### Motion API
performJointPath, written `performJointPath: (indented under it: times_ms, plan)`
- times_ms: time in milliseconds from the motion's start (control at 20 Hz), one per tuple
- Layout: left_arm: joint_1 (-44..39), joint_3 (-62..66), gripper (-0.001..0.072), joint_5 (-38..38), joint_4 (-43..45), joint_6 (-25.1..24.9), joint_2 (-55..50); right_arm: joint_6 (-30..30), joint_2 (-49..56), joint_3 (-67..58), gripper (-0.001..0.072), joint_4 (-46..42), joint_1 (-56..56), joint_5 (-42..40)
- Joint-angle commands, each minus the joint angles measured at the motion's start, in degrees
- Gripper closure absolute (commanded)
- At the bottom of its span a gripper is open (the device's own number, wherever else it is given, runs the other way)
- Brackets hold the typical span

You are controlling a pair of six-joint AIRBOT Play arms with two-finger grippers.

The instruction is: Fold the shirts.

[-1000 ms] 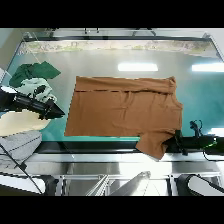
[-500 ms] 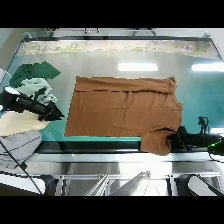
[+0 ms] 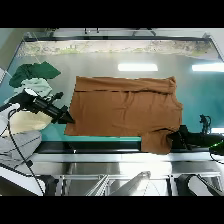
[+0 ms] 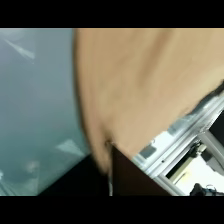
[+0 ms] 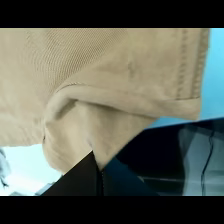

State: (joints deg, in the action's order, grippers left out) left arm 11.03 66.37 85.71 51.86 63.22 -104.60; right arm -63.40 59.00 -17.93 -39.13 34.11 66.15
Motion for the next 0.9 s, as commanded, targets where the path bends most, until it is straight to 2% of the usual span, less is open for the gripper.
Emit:
performJointPath:
  times_ms: [0,100,300,500,700,850]
  plan:
    - [0.02,1.66,0.0681,8.35,-2.01,-1.81,0.15,-1.25,-1.6,-0.46,0.0691,0.02,-0.02,3.04]
    - [1.92,4.44,0.0681,12.13,-2.12,-1.46,0.22,-2.95,-2.69,-2.29,0.0691,-0.13,0.68,7.21]
    - [4.76,8.74,0.0681,13.27,-2.1,1.36,0.2,-5.95,-7.52,-10.23,0.0691,1.49,1.99,17.49]
    - [4.83,8.9,0.0681,12.66,-2.03,1.2,0.13,-7.63,-12.26,-16.61,0.0691,4.48,1.95,11.8]
    - [4.83,8.94,0.068,11.45,-2.67,1.07,0.0,-5.57,-6.45,-16.85,0.0691,4.92,-0.76,7.56]
    - [4.9,13.9,0.068,13.66,-8.57,1.16,-1.92,-4.94,-2.03,-17.42,0.0691,5.25,-4.2,-1.2]
